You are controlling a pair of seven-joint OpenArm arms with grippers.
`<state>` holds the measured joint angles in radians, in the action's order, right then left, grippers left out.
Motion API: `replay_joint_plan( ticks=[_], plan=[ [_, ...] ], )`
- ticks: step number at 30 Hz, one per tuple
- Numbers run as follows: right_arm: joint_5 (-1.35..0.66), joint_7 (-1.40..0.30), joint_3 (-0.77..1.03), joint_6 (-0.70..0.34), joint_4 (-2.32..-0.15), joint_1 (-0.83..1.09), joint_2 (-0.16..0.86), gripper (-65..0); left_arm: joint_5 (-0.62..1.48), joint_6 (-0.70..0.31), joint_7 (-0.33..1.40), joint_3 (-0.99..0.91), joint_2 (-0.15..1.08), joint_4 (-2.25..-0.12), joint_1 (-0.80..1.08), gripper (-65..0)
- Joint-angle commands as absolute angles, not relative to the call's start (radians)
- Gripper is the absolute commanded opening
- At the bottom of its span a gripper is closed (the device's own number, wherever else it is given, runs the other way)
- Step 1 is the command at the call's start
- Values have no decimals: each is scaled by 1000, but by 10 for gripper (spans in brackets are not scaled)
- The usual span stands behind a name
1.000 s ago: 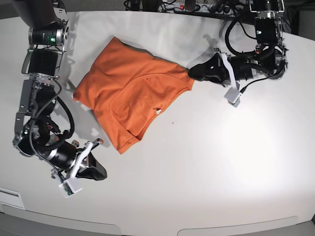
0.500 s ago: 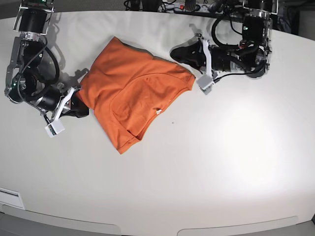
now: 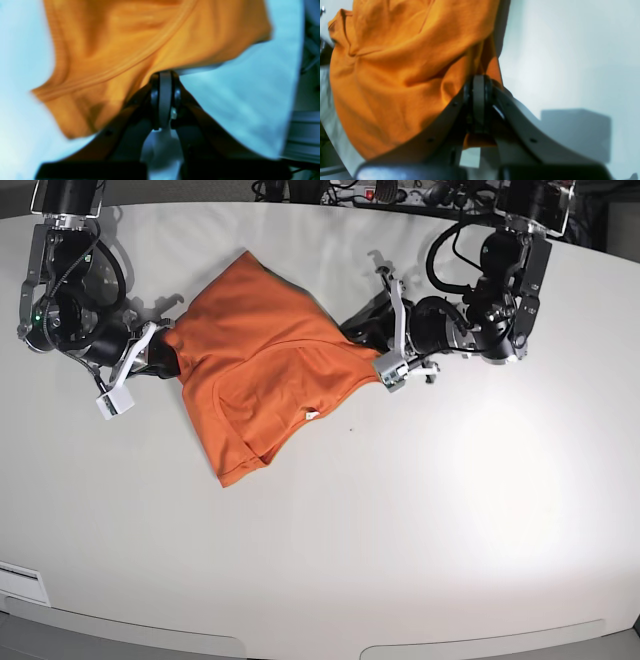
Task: Fold the T-shirt properly
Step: 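Tuck the bundle's sides with both grippers toward each other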
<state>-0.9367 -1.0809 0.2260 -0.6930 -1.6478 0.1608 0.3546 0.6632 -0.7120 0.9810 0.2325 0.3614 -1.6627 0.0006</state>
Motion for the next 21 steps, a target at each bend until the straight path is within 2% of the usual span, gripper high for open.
replay_joint_plan(
  ticks=[1, 8, 12, 15, 17, 21],
  plan=[
    [-962, -1070, 233, -698, -1674, 172, 368, -650, 591, -694, 1000, 247, 371, -1644, -25, -650],
    [-996, -1070, 258, -698, -1762, 292, 366, -650, 511, -694, 842, 411, 359, -1396, -206, -650],
    [-995, -1069, 304, -698, -1832, 389, 360, -650, 505, -687, 834, 473, 329, -1282, -287, -650],
    [-996, -1065, 350, -698, -1881, 439, 360, -650, 511, -687, 840, 476, 315, -1276, -328, -650],
    [-996, -1039, 387, -698, -1908, 452, 360, -650, 560, -687, 877, 475, 316, -1289, -360, -650],
    [-1006, -976, 479, -698, -1944, 451, 360, -650, 769, -688, 1071, 453, 317, -1357, -400, -650]
  ],
)
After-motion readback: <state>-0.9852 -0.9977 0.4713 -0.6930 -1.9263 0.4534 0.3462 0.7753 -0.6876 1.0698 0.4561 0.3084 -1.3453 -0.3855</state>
